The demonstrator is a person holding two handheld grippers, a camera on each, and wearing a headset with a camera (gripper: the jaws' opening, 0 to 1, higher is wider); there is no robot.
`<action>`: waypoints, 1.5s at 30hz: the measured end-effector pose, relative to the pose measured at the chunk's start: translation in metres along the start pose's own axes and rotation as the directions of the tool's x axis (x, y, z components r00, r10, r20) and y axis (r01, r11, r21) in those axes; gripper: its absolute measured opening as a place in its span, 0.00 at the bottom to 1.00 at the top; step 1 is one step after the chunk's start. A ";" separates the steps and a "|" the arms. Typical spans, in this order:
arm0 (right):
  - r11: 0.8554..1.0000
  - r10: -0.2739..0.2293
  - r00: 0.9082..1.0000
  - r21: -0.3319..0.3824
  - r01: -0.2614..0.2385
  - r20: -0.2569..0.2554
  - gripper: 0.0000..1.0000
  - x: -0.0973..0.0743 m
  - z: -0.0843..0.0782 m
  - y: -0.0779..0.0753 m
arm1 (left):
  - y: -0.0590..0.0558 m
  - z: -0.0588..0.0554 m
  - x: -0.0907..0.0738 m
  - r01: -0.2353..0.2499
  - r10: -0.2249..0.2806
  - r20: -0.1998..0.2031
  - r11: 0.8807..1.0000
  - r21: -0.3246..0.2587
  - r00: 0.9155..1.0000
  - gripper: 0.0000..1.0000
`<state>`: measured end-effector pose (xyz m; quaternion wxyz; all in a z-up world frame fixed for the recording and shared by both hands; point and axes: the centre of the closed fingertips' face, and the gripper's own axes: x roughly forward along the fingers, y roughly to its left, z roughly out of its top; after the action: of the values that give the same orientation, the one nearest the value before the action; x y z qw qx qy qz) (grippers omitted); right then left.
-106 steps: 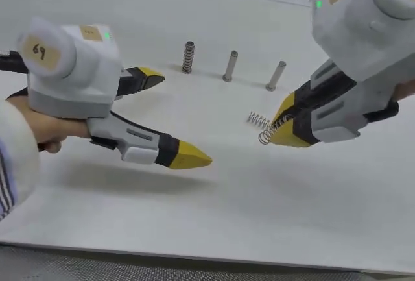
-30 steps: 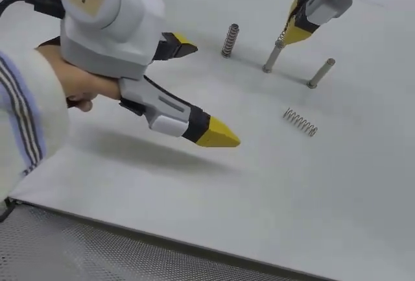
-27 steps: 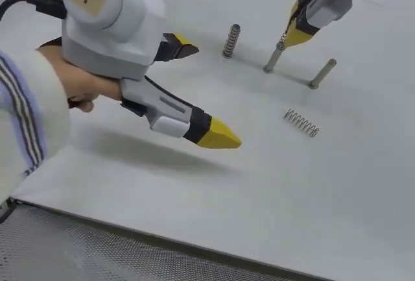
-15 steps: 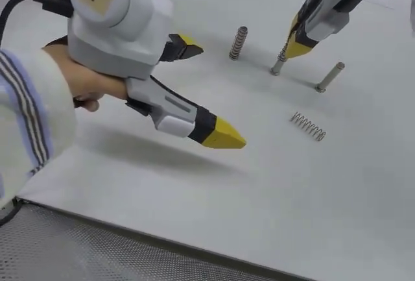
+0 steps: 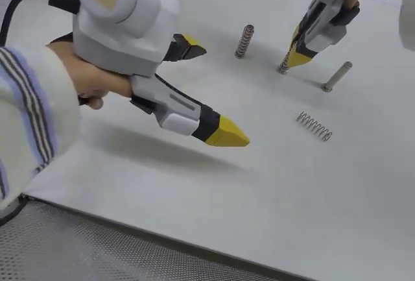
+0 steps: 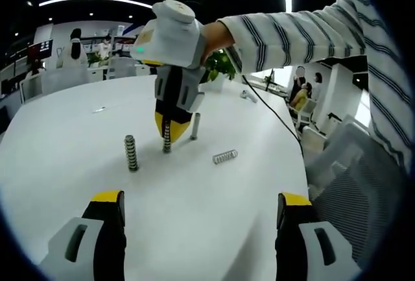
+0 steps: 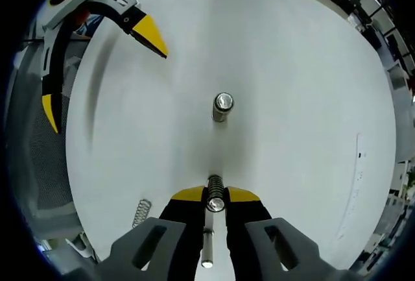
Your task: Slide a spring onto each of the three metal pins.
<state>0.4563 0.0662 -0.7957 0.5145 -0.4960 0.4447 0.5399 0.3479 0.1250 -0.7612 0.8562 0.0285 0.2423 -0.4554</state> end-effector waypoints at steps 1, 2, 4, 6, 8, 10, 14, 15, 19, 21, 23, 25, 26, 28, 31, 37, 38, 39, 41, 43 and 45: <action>1.000 0.001 1.000 0.002 -0.001 0.000 0.08 0.001 0.000 0.000 | 0.000 0.000 0.000 0.001 -0.001 0.000 1.000 0.000 1.000 0.95; 1.000 0.000 1.000 0.003 0.000 0.000 0.08 0.001 0.000 0.000 | -0.001 0.000 0.000 0.001 -0.001 -0.001 1.000 0.003 1.000 0.95; 1.000 0.001 1.000 -0.014 -0.001 -0.006 0.08 0.002 -0.002 0.003 | -0.004 0.001 0.001 0.003 -0.003 -0.003 1.000 0.006 1.000 0.95; 0.999 0.000 1.000 -0.051 -0.001 -0.022 0.08 0.003 -0.003 0.003 | -0.004 0.000 0.001 0.004 -0.004 -0.006 1.000 0.007 1.000 0.95; 0.998 -0.008 1.000 -0.065 0.006 -0.025 0.09 0.004 -0.003 0.002 | -0.004 -0.001 0.001 0.004 -0.004 -0.009 1.000 0.006 1.000 0.94; 0.998 -0.008 1.000 -0.063 0.007 -0.020 0.09 0.005 -0.001 0.000 | -0.004 -0.001 0.000 0.003 -0.003 -0.011 1.000 0.005 1.000 0.94; 0.998 -0.012 1.000 -0.067 0.011 -0.010 0.10 0.006 0.001 0.000 | -0.005 -0.001 0.000 0.004 -0.004 -0.009 1.000 0.006 1.000 0.94; 0.997 -0.013 1.000 -0.074 0.012 -0.006 0.11 0.006 0.001 0.000 | -0.005 -0.001 0.000 0.005 -0.005 -0.009 1.000 0.006 1.000 0.94; 0.995 -0.016 1.000 -0.103 0.017 0.008 0.20 0.004 0.003 0.003 | -0.005 -0.002 -0.001 0.004 -0.003 -0.016 1.000 0.009 1.000 0.94; 0.994 -0.018 1.000 -0.112 0.018 0.007 0.21 0.005 0.003 0.001 | -0.005 -0.003 -0.001 0.004 -0.004 -0.022 1.000 0.011 1.000 0.94; 0.992 -0.022 1.000 -0.122 0.022 0.007 0.21 0.004 0.002 0.002 | -0.005 -0.003 -0.001 0.005 -0.004 -0.026 1.000 0.012 1.000 0.94; 0.992 -0.026 1.000 -0.127 0.028 0.016 0.22 0.000 0.002 0.007 | -0.006 -0.003 -0.001 0.007 -0.007 -0.030 1.000 0.014 1.000 0.94; 0.992 -0.027 0.999 -0.126 0.029 0.019 0.22 -0.002 0.002 0.008 | -0.006 -0.003 -0.001 0.007 -0.007 -0.031 1.000 0.016 0.999 0.94; 0.991 -0.032 0.999 -0.127 0.035 0.025 0.24 -0.006 0.001 0.008 | -0.006 -0.003 -0.001 0.006 -0.005 -0.034 1.000 0.020 0.999 0.94; 0.991 -0.039 0.998 -0.123 0.044 0.042 0.26 -0.014 0.000 0.008 | -0.005 -0.003 -0.002 0.006 -0.005 -0.039 1.000 0.022 0.999 0.94; 0.992 -0.059 0.995 -0.109 0.067 0.079 0.35 -0.035 -0.005 0.015 | -0.006 -0.001 -0.003 0.002 0.000 -0.046 1.000 0.031 0.999 0.94; 0.992 -0.059 0.995 -0.105 0.068 0.082 0.34 -0.039 -0.008 0.017 | -0.006 -0.001 -0.003 0.000 0.001 -0.044 1.000 0.030 0.999 0.94; 0.993 -0.060 0.995 -0.100 0.069 0.084 0.33 -0.042 -0.010 0.018 | -0.006 -0.001 -0.003 0.000 0.001 -0.045 1.000 0.028 0.999 0.93; 0.994 -0.072 0.993 -0.080 0.079 0.092 0.34 -0.048 -0.015 0.020 | -0.007 0.000 -0.002 0.001 0.000 -0.044 1.000 0.026 0.999 0.93; 0.992 -0.091 0.991 -0.078 0.099 0.103 0.37 -0.053 -0.020 0.021 | -0.008 0.000 -0.002 0.005 -0.004 -0.046 1.000 0.022 0.999 0.94; 0.992 -0.098 0.989 -0.072 0.106 0.109 0.40 -0.057 -0.023 0.024 | -0.011 0.002 -0.001 0.015 -0.015 -0.038 1.000 -0.005 0.999 0.94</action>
<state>0.4327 0.0347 -0.7427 0.5447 -0.5085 0.3697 0.5551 0.3389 0.1189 -0.7569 0.8481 0.0335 0.2598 -0.4606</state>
